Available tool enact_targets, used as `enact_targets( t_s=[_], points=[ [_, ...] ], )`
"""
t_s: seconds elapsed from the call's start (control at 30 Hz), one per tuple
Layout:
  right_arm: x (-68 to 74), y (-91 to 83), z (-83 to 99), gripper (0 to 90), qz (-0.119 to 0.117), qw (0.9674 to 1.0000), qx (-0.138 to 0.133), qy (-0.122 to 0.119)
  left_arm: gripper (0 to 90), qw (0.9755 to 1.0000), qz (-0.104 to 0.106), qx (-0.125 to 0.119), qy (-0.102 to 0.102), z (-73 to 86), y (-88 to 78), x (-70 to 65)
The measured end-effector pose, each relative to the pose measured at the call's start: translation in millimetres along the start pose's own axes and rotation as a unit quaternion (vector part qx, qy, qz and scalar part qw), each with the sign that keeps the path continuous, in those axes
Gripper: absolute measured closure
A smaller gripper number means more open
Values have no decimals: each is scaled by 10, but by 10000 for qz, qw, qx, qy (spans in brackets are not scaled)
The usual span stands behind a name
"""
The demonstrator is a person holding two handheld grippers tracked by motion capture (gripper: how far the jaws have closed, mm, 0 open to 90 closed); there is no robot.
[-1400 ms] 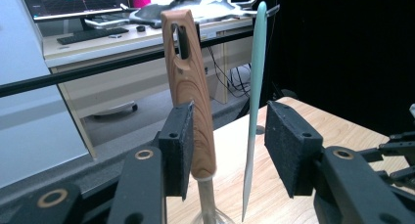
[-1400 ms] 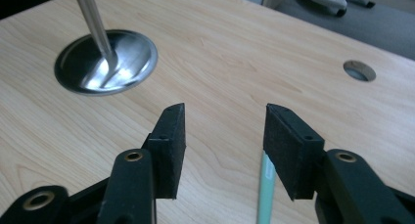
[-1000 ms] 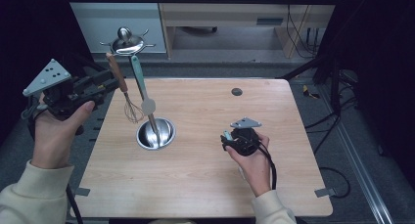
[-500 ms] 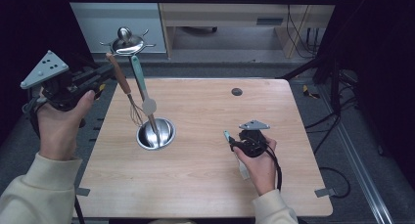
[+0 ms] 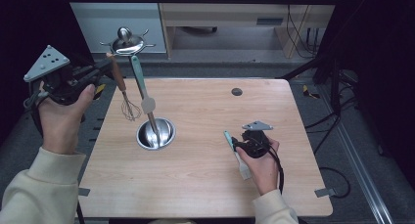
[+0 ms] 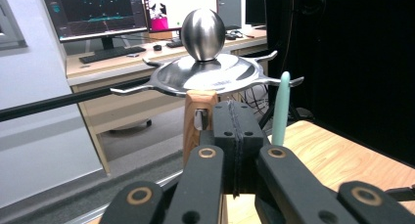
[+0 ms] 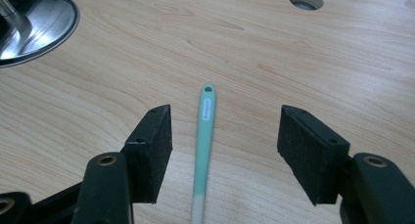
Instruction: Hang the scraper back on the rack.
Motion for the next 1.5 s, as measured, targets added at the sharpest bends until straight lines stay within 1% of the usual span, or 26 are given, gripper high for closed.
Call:
enact_targets(
  t_s=[0.27, 0.4, 0.53, 0.7, 1.07, 1.2, 1.37, 1.4, 1.47, 1.5],
  points=[
    [-20, -20, 3, 383, 16, 10000, -7, 20, 900, 10000, -22, 13, -61, 6, 31, 39],
    [-31, -28, 3, 383, 27, 10000, -23, 29, 900, 10000, -45, 4, -40, 2, 39, 48],
    [-33, -37, 7, 383, 30, 10000, -17, 39, 900, 10000, -56, 5, -61, 4, 44, 71],
    [-40, -39, 12, 383, 34, 10000, -22, 33, 900, 9999, -41, 6, -137, -1, 69, 125],
    [-37, -29, 23, 382, 21, 10000, 12, 26, 900, 9998, 18, 57, -213, -9, 136, 230],
    [-35, -27, 27, 382, 13, 10000, 22, 36, 900, 9998, 31, 79, -198, -10, 149, 247],
    [-34, -27, 29, 382, 12, 10000, 33, 18, 900, 9996, -1, 107, -250, -3, 172, 294],
    [-32, -26, 30, 382, 17, 10000, 35, 30, 900, 9997, 2, 62, -220, -12, 184, 305],
    [-32, -24, 30, 382, 14, 10000, 38, 14, 900, 9996, -1, 124, -252, -5, 187, 314],
    [-29, -23, 32, 382, 9, 10000, 44, 21, 900, 9996, 2, 131, -237, -6, 192, 321]
  ],
)
Point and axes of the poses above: each handheld gripper's, and its own axes: y roughly forward along the jaws, z roughly out of its underside, x roughly to its left, the point moved 9 cm from there along y, roughly forward along the jaws, and after that the axes turned 15 degrees about -z, right-handed, at the moved point
